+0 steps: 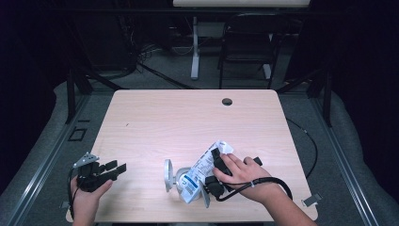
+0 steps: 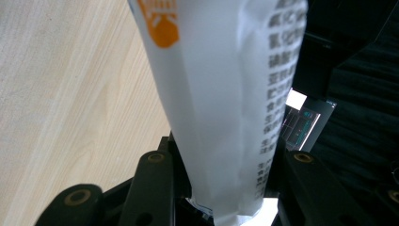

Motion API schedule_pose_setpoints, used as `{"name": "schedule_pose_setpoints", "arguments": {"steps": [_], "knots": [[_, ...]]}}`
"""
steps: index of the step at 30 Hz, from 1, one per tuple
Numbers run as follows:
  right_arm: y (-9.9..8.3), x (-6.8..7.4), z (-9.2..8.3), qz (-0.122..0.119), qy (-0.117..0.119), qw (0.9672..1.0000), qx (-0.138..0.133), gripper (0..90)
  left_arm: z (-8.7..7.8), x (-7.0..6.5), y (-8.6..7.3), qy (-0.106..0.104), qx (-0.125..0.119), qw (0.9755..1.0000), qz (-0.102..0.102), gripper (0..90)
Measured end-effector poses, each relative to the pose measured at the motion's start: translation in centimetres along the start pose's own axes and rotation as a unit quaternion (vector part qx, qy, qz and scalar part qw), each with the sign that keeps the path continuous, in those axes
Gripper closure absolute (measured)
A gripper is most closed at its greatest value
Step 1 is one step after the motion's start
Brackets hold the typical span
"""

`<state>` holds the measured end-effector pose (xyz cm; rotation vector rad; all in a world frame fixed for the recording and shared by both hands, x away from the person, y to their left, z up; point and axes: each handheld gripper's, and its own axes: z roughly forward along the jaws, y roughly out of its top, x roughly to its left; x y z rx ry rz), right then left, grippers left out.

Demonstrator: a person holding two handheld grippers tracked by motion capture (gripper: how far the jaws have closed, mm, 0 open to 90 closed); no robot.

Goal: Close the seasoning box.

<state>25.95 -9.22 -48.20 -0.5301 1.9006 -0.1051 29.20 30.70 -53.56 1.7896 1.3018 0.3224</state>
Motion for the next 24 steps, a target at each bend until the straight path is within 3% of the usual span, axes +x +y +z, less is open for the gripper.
{"name": "schedule_pose_setpoints", "arguments": {"steps": [24], "knots": [[0.03,0.08,-0.03,0.006,0.004,1.0000,-0.003,67.2,0.07,0.02,-0.05,0.000,0.001,1.0000,-0.001,50.1]]}}
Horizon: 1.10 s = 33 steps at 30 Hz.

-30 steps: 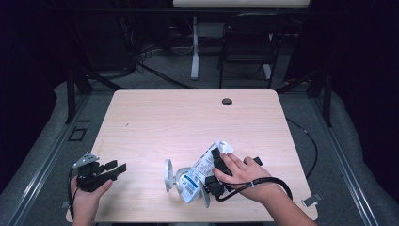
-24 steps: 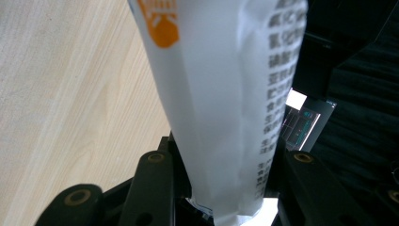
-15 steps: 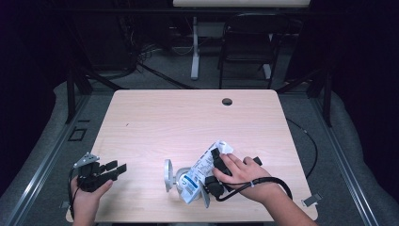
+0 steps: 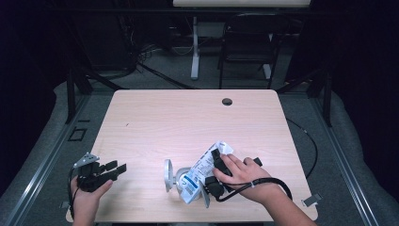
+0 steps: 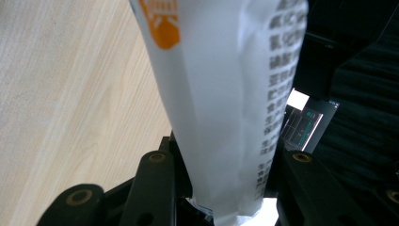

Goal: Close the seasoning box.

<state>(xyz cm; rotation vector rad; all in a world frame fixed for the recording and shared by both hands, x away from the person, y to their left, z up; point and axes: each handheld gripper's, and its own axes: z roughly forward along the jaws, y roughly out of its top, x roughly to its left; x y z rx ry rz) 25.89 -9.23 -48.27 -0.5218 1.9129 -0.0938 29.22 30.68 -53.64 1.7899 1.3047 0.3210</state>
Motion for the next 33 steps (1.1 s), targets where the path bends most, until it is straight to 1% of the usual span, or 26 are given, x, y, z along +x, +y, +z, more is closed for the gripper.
{"name": "schedule_pose_setpoints", "arguments": {"steps": [1,6,9,13,15,23,25,33], "knots": [[-0.02,-0.02,0.00,0.001,0.000,1.0000,-0.001,67.2,-0.05,0.01,0.03,0.000,0.004,1.0000,0.001,50.2],[0.00,-0.05,-0.03,0.000,0.000,1.0000,0.000,67.3,-0.05,0.02,0.04,0.000,0.004,1.0000,0.002,50.1],[-0.02,-0.06,-0.03,0.001,0.000,1.0000,-0.001,67.3,-0.01,0.00,0.01,0.000,-0.001,1.0000,0.000,50.2],[-0.02,-0.05,-0.04,0.000,0.000,1.0000,-0.001,67.3,0.02,0.02,-0.01,0.001,0.000,1.0000,0.000,50.2],[-0.02,-0.05,-0.03,0.001,0.000,1.0000,-0.001,67.4,-0.03,0.06,0.00,0.000,0.004,1.0000,0.000,50.2],[-0.06,0.08,-0.07,0.008,0.002,1.0000,0.001,67.7,0.02,0.04,-0.02,0.000,0.002,1.0000,-0.001,50.2],[-0.09,0.10,-0.03,0.009,0.001,1.0000,-0.002,67.7,0.02,0.04,-0.02,0.000,0.002,1.0000,0.000,50.2],[-0.05,0.11,-0.09,0.009,-0.001,1.0000,0.000,67.7,0.03,0.05,-0.02,0.001,0.003,1.0000,0.000,50.2]]}}
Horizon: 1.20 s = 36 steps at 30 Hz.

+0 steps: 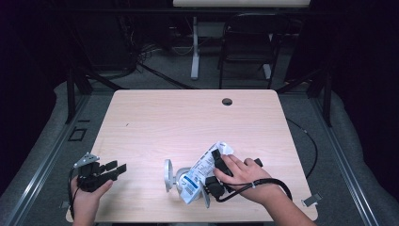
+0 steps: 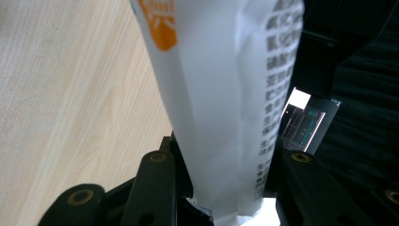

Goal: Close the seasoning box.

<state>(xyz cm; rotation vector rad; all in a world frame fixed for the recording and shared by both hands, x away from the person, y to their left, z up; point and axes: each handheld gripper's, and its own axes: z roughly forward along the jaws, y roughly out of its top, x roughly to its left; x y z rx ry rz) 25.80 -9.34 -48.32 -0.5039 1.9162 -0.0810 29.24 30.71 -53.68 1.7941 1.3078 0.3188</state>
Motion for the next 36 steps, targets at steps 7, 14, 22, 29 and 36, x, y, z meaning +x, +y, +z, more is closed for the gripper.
{"name": "schedule_pose_setpoints", "arguments": {"steps": [7,14,22,29,36], "knots": [[0.00,-0.01,0.00,0.000,0.000,1.0000,0.000,67.7,-0.05,0.02,0.01,0.000,0.002,1.0000,0.000,50.1],[-0.05,-0.06,0.02,0.001,0.001,1.0000,-0.004,67.7,-0.02,0.00,0.01,0.000,0.000,1.0000,0.000,50.2],[-0.08,-0.17,-0.05,0.001,0.000,1.0000,0.000,67.7,-0.05,0.04,0.01,0.000,0.002,1.0000,-0.001,50.2],[-0.03,-0.24,-0.15,0.001,-0.004,1.0000,-0.005,67.7,-0.06,0.02,0.01,0.000,0.002,1.0000,0.000,50.2],[-0.19,-0.25,-0.09,0.010,-0.006,0.9999,-0.010,67.9,-0.04,0.10,-0.02,0.000,-0.001,1.0000,-0.002,50.2]]}}
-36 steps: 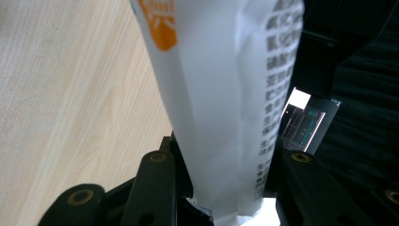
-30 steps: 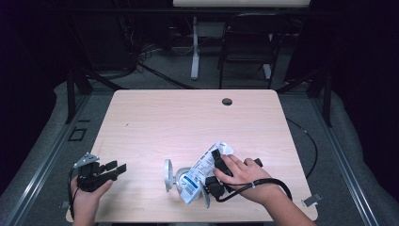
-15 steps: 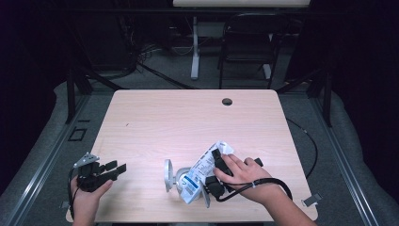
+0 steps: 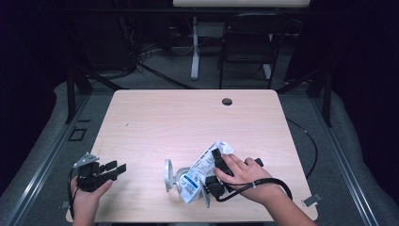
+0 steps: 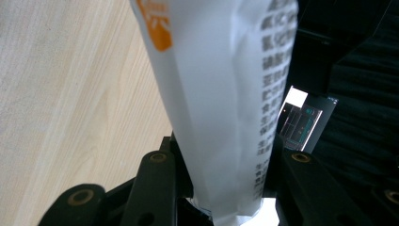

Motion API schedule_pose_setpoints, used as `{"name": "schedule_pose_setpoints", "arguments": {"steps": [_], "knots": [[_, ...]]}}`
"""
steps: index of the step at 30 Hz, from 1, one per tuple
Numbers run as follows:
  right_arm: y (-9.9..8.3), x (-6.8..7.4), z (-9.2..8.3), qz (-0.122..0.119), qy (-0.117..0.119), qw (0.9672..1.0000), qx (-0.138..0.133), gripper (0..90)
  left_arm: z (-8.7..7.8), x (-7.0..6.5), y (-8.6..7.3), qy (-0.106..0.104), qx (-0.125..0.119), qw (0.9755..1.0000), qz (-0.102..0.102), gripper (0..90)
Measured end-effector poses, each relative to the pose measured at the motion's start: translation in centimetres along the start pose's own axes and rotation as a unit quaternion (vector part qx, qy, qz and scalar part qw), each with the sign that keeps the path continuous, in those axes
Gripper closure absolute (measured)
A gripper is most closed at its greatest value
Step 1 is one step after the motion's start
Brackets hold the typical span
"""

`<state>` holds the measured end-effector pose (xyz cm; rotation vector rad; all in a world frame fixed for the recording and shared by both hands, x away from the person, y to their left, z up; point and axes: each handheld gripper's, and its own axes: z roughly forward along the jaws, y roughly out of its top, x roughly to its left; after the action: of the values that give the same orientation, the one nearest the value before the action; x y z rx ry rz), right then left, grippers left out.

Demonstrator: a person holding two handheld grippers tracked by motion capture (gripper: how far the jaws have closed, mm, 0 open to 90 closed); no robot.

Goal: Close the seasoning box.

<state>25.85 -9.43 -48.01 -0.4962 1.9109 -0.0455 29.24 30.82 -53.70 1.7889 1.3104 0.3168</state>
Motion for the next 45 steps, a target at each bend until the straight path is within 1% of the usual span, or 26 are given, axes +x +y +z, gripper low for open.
{"name": "schedule_pose_setpoints", "arguments": {"steps": [1,3,10,12,13,14,15,17,20,24,25,28,30,31,33,34,35,36,38,39,40,41,45], "knots": [[0.0,0.0,-0.1,-0.003,-0.001,1.0000,0.004,67.9,0.0,0.0,0.0,0.001,-0.001,1.0000,0.000,50.2],[0.0,0.1,-0.1,0.003,0.002,1.0000,0.004,68.1,0.0,0.1,0.0,0.001,0.000,1.0000,-0.001,50.2],[0.0,0.3,-0.2,0.009,0.009,0.9999,0.006,68.8,0.0,0.1,-0.1,0.002,0.002,1.0000,-0.002,50.1],[0.0,0.3,-0.2,0.014,0.009,0.9999,0.004,69.2,0.0,0.1,-0.1,0.002,0.002,1.0000,-0.002,50.2],[0.0,0.3,-0.3,0.020,0.012,0.9997,0.001,69.4,0.0,0.1,-0.1,0.002,0.001,1.0000,-0.002,50.2],[0.0,0.3,-0.3,0.026,0.012,0.9996,-0.002,69.9,0.1,0.1,-0.1,0.002,0.001,1.0000,-0.002,50.2],[0.0,0.2,-0.5,0.023,0.013,0.9997,0.004,70.5,0.1,0.1,-0.1,0.002,0.001,1.0000,-0.003,50.2],[0.0,0.2,-0.6,0.027,0.017,0.9995,0.004,71.5,0.1,0.1,-0.1,0.002,0.000,1.0000,-0.001,50.2],[0.0,0.3,-0.6,0.042,0.018,0.9989,-0.006,73.1,0.1,0.1,-0.1,0.002,0.001,1.0000,0.000,50.2],[-0.1,0.4,-0.7,0.048,0.020,0.9986,-0.007,76.0,0.1,0.1,-0.1,0.002,0.001,1.0000,0.000,50.1],[-0.1,0.6,-0.5,0.056,0.021,0.9981,-0.015,76.5,0.1,0.1,-0.1,0.002,0.001,1.0000,-0.001,50.2],[-0.1,0.9,-0.5,0.054,0.023,0.9982,-0.011,78.9,0.1,0.1,-0.1,0.002,0.001,1.0000,-0.001,50.1],[-0.1,1.2,-0.5,0.060,0.023,0.9978,-0.016,80.6,0.1,0.1,-0.1,0.003,0.001,1.0000,-0.002,50.1],[-0.1,1.2,-0.6,0.056,0.023,0.9981,-0.010,81.4,0.1,0.1,-0.1,0.003,0.001,1.0000,-0.002,50.1],[-0.2,1.4,-0.6,0.066,0.025,0.9974,-0.013,82.6,0.2,0.0,-0.1,0.003,0.001,1.0000,-0.002,50.1],[-0.2,1.5,-0.5,0.070,0.024,0.9971,-0.019,83.0,0.2,0.0,-0.1,0.003,0.001,1.0000,-0.001,50.1],[-0.3,1.6,-0.6,0.071,0.024,0.9970,-0.019,83.5,0.1,0.1,-0.1,0.002,0.006,1.0000,0.000,50.1],[-0.3,1.6,-0.6,0.074,0.025,0.9968,-0.020,84.5,0.1,0.1,-0.1,0.002,0.005,1.0000,0.000,50.1],[-0.4,1.8,-0.6,0.088,0.026,0.9954,-0.027,86.0,0.1,0.1,-0.1,0.002,0.005,1.0000,0.000,50.1],[-0.3,1.7,-0.8,0.083,0.029,0.9960,-0.016,86.9,0.1,0.1,-0.1,0.002,0.006,1.0000,0.000,50.1],[-0.3,1.7,-0.8,0.087,0.032,0.9956,-0.016,87.4,0.1,0.1,-0.1,0.002,0.006,1.0000,0.000,50.1],[-0.4,1.9,-0.7,0.095,0.033,0.9947,-0.023,88.3,0.1,0.1,-0.1,0.002,0.006,1.0000,0.000,50.0],[-0.5,2.0,-0.9,0.112,0.040,0.9927,-0.021,89.4,0.1,0.0,-0.1,0.003,0.005,1.0000,0.000,50.0]]}}
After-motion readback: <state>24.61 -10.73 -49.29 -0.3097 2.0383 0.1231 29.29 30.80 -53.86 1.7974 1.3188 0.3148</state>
